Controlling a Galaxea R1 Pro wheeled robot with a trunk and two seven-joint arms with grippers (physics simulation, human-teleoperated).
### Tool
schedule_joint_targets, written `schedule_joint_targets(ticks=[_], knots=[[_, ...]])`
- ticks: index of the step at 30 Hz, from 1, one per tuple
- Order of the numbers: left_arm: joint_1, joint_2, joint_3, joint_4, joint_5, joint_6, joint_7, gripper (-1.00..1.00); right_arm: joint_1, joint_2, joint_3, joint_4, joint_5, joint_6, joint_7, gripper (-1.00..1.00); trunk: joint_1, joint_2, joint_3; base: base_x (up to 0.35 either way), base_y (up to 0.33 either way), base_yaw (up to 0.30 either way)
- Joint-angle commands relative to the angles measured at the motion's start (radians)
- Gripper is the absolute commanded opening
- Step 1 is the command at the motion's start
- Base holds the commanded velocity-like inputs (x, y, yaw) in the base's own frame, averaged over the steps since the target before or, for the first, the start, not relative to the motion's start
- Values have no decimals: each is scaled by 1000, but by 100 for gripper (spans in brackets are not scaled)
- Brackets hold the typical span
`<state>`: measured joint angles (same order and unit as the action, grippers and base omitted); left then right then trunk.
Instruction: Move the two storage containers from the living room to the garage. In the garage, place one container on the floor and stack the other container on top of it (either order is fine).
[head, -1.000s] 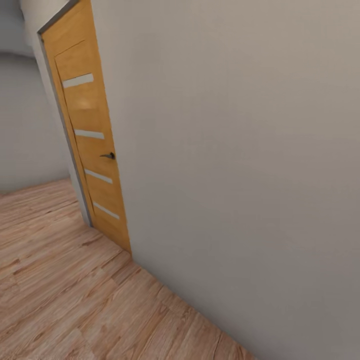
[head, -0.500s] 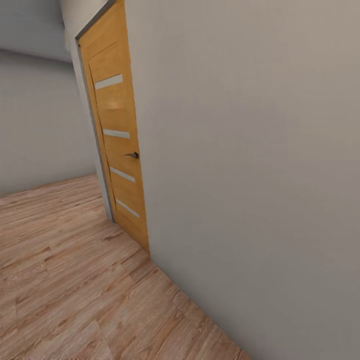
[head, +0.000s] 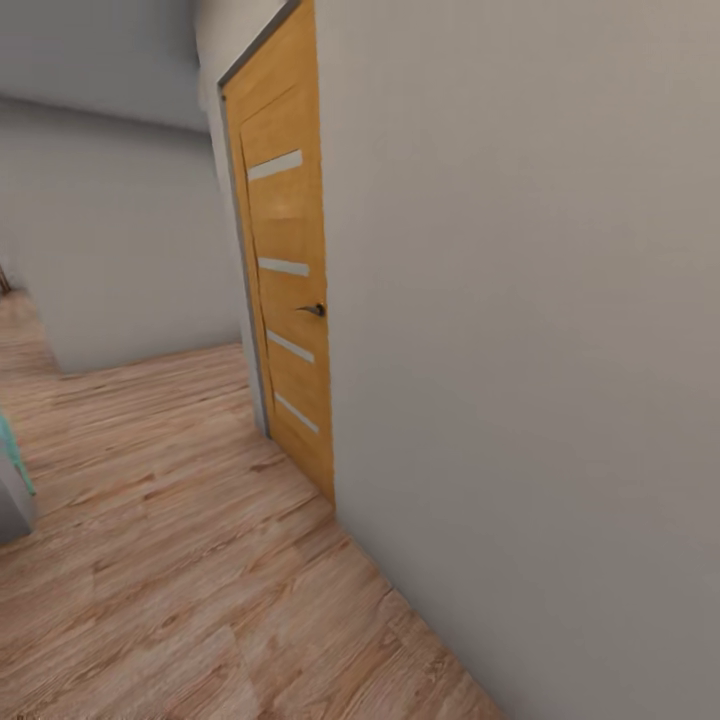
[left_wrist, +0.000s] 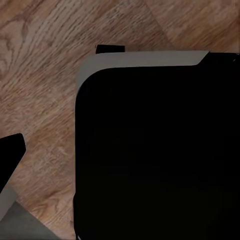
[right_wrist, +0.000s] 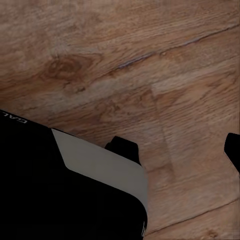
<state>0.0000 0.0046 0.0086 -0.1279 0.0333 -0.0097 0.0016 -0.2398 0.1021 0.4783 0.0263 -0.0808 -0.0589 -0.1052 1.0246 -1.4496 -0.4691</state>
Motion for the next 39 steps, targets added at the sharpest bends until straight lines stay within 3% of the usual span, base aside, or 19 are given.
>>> schedule_joint_targets(ticks=[1,6,14,39], knots=[[0,1,1,0,4,-1,0,100,-1,1,8,3,-8,-5,-2,100,0,0,-1,260,0,284],[0,1,1,-1,6,-1,0,100,-1,1,8,3,-8,-5,-2,100,0,0,-1,301,0,284],[0,2,-1,-1,51,-1,-3,100,-1,1,8,3,-8,-5,-2,100,0,0,-1,318,0,284],[0,2,-1,0,54,-1,-5,100,-1,1,8,3,-8,-5,-2,100,0,0,-1,318,0,284]])
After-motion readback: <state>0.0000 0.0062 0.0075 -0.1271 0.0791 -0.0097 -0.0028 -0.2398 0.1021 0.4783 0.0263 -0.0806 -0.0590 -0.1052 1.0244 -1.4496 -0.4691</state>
